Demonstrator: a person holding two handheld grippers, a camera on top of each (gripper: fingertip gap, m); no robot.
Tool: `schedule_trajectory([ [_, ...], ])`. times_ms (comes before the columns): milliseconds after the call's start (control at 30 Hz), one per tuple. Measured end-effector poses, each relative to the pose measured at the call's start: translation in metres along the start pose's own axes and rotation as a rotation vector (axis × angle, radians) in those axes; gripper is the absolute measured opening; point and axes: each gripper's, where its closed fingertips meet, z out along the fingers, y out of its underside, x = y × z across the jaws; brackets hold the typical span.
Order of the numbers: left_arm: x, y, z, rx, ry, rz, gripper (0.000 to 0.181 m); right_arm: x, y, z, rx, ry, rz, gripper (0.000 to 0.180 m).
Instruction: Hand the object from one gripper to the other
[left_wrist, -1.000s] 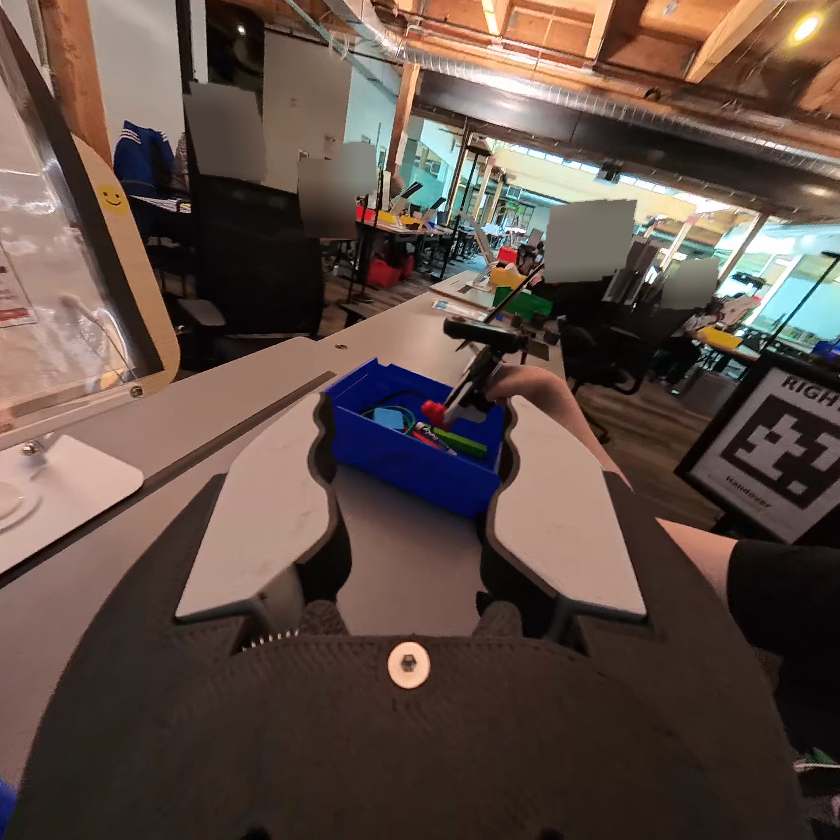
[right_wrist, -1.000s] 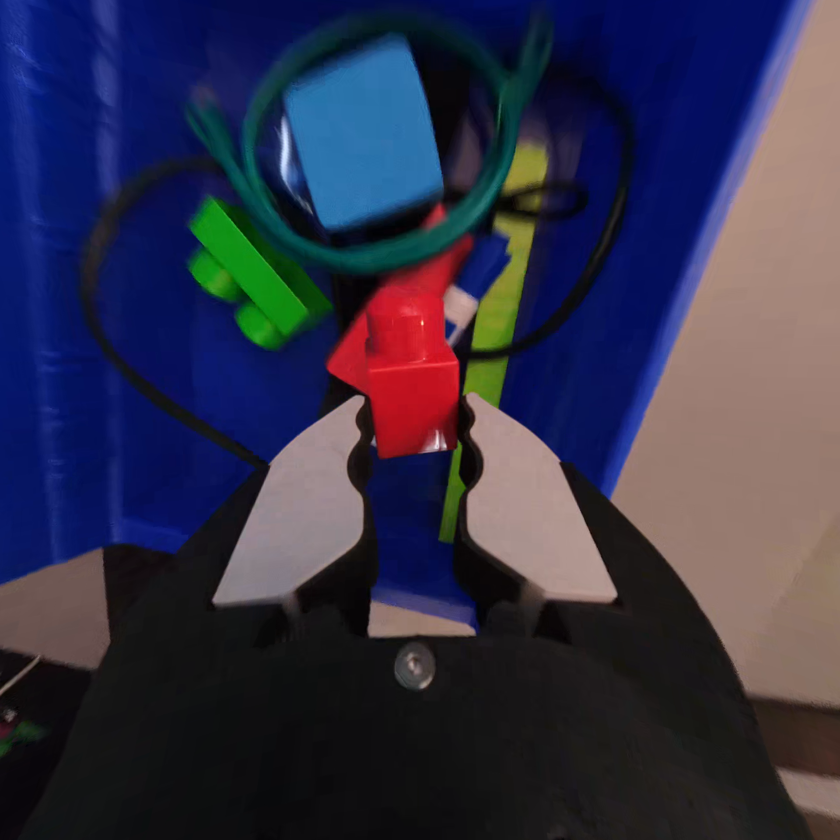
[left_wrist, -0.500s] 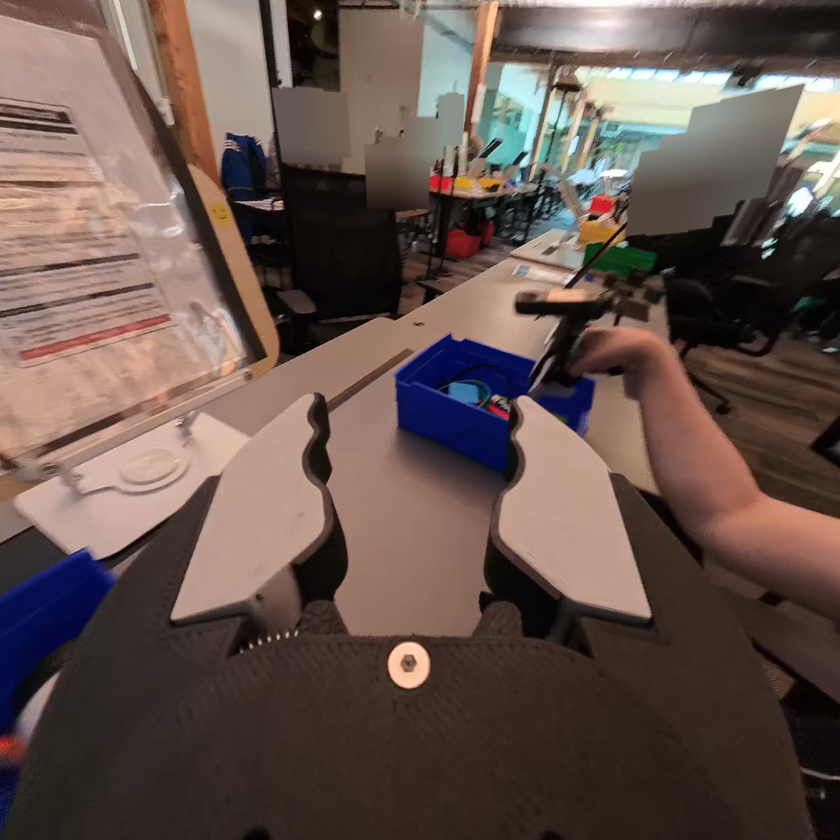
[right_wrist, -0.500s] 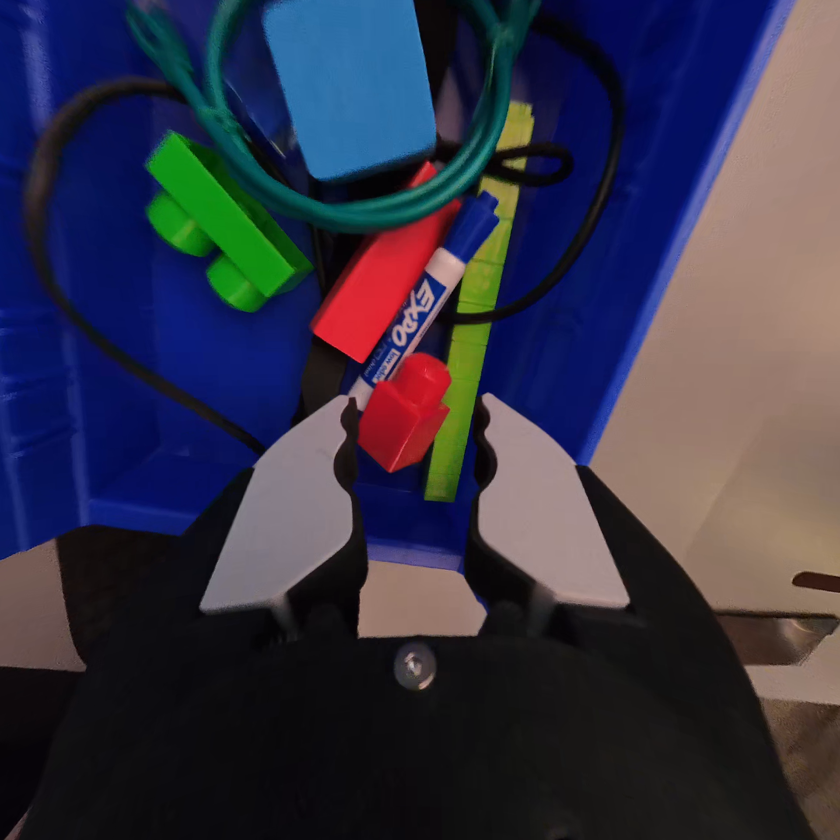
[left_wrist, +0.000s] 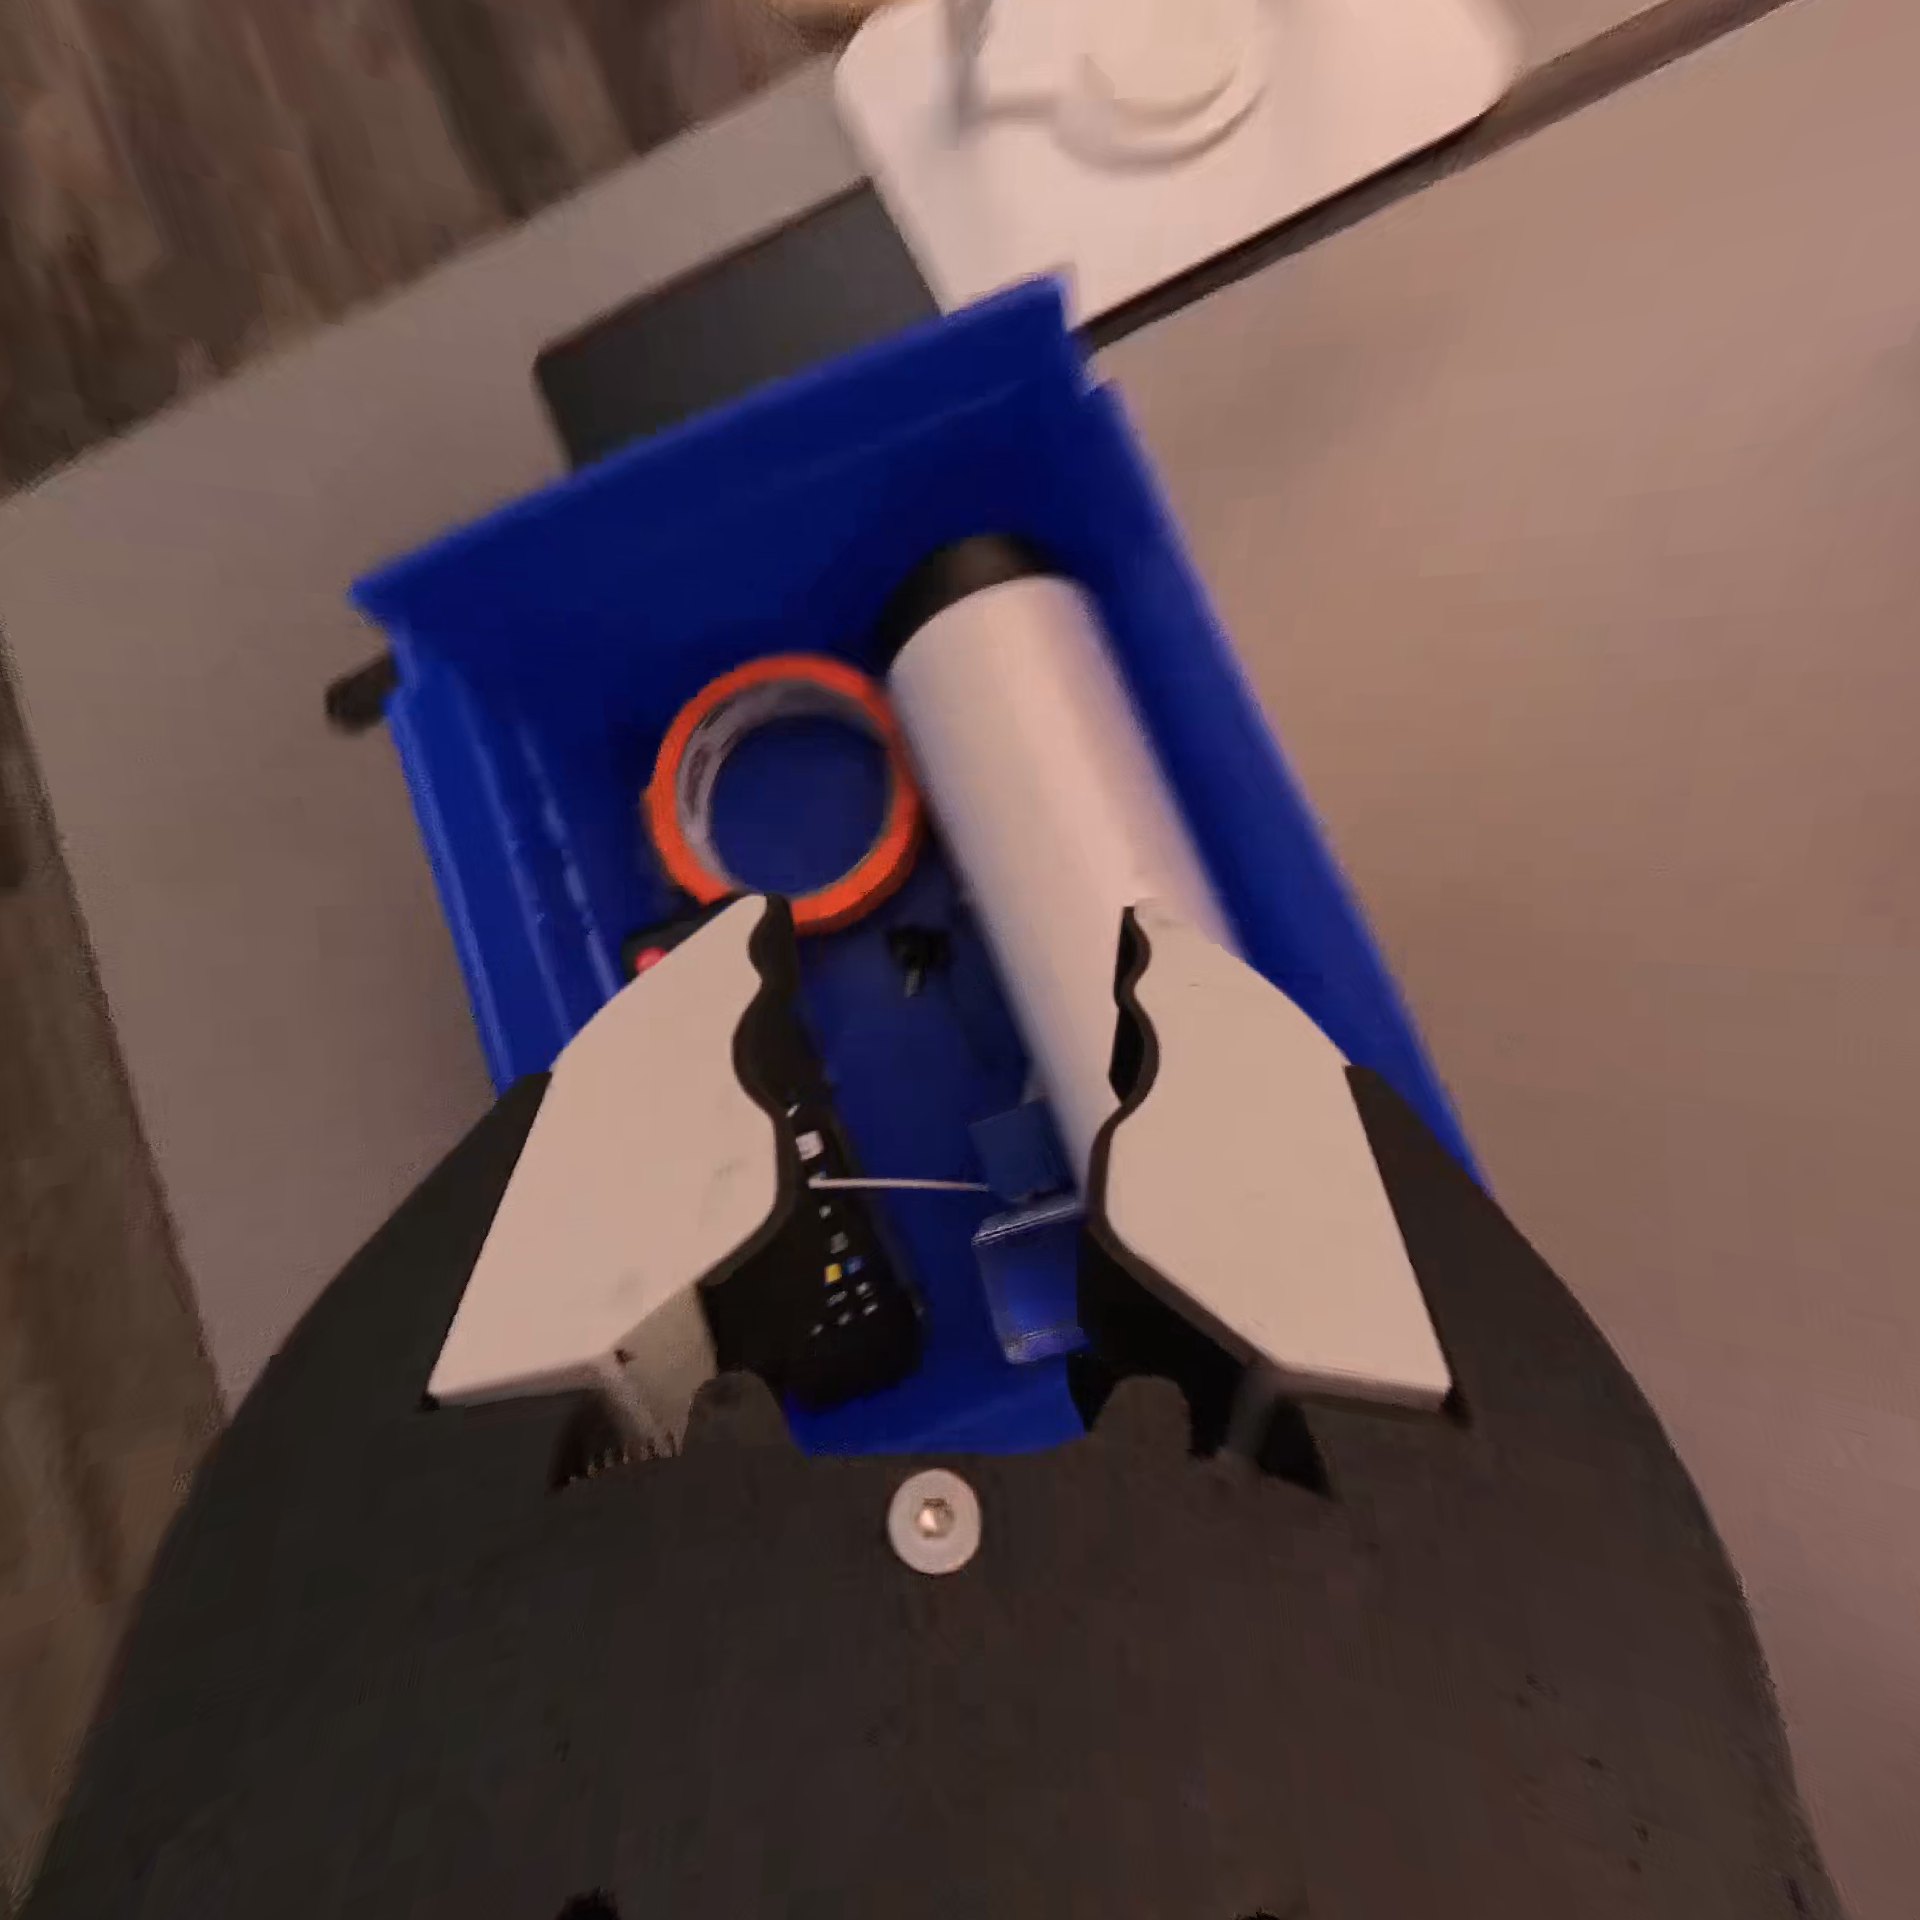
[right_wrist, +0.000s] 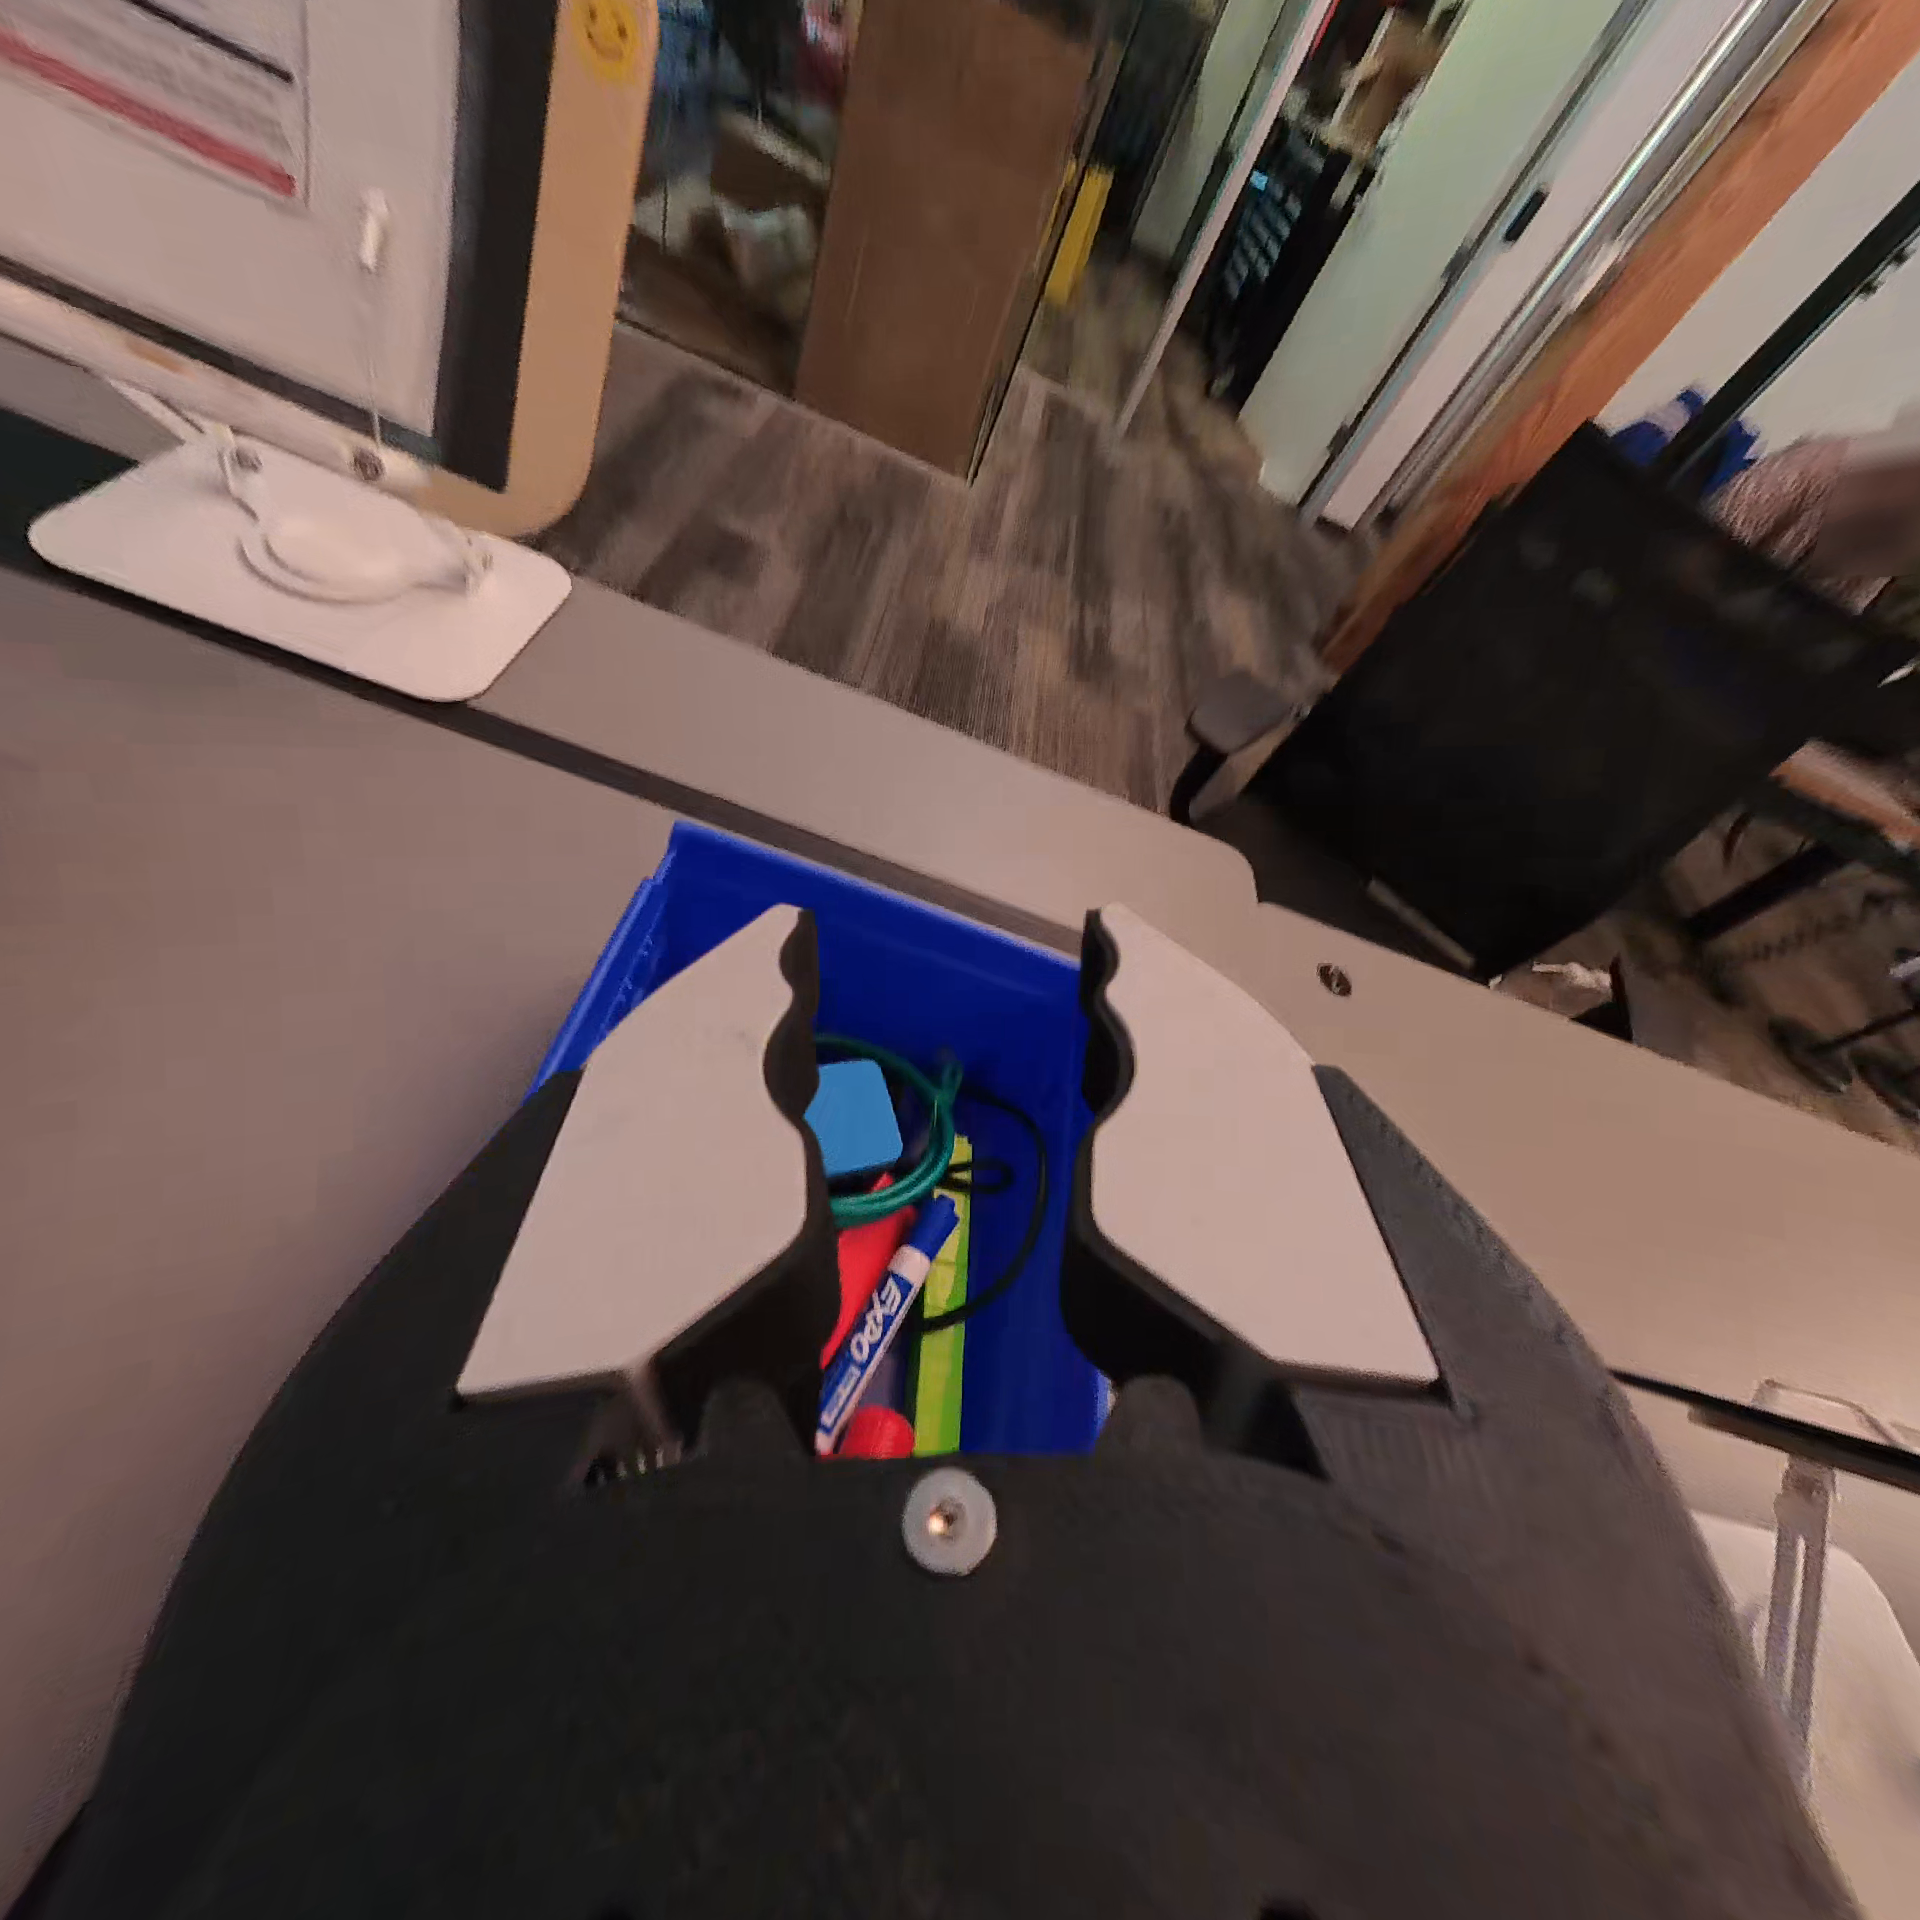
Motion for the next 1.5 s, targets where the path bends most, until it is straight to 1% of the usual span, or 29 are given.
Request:
schedule_trajectory([
  [67, -0.017, 0.015, 0.018, -0.1, -0.056, -0.044, 0.053, -0.001, -0.002, -0.001, 0.011, 0.005, -0.016, 0.049],
  [167, -0.031, 0.035, 0.036, -0.204, -0.084, -0.087, 0.049, 0.002, 0.007, 0.005, -0.038, 0.023, -0.04, 0.05],
  [233, -0.035, 0.051, 0.044, -0.287, -0.082, -0.115, 0.049, 0.004, 0.013, 0.01, -0.07, 0.038, -0.051, 0.05],
  [300, -0.039, 0.064, 0.049, -0.358, -0.099, -0.129, 0.053, 0.004, 0.018, 0.014, -0.099, 0.04, -0.063, 0.05],
  [400, -0.045, 0.07, 0.057, -0.397, -0.135, -0.124, 0.056, 0.0, 0.022, 0.019, -0.118, 0.032, -0.082, 0.05],
  [567, -0.06, 0.083, 0.066, -0.483, -0.249, -0.12, 0.062, -0.006, 0.02, 0.021, -0.115, 0.023, -0.116, 0.05],
  [700, -0.062, 0.092, 0.073, -0.546, -0.278, -0.108, 0.06, -0.009, 0.02, 0.022, -0.117, 0.016, -0.133, 0.05],
  [867, -0.062, 0.1, 0.085, -0.608, -0.325, -0.067, 0.055, -0.01, 0.023, 0.023, -0.136, 0.009, -0.146, 0.05],
  [900, -0.065, 0.102, 0.087, -0.631, -0.353, -0.04, 0.052, -0.009, 0.024, 0.023, -0.139, 0.01, -0.15, 0.049],
  [967, -0.071, 0.107, 0.089, -0.682, -0.42, 0.033, 0.034, -0.01, 0.024, 0.023, -0.142, 0.006, -0.159, 0.049],
  [1033, -0.072, 0.107, 0.088, -0.691, -0.437, 0.054, 0.028, -0.011, 0.024, 0.023, -0.144, 0.003, -0.166, 0.048],
  [1167, -0.064, 0.1, 0.083, -0.651, -0.38, 0.019, 0.027, -0.012, 0.025, 0.023, -0.149, 0.002, -0.179, 0.047],
  [1267, -0.057, 0.088, 0.071, -0.603, -0.354, -0.003, 0.025, -0.013, 0.025, 0.023, -0.153, 0.003, -0.185, 0.047],
  [1400, -0.049, 0.065, 0.052, -0.499, -0.352, 0.023, 0.023, -0.014, 0.025, 0.024, -0.154, 0.004, -0.191, 0.047],
  [1500, -0.043, 0.039, 0.034, -0.364, -0.342, -0.002, 0.023, -0.016, 0.023, 0.025, -0.151, 0.006, -0.201, 0.047],
])
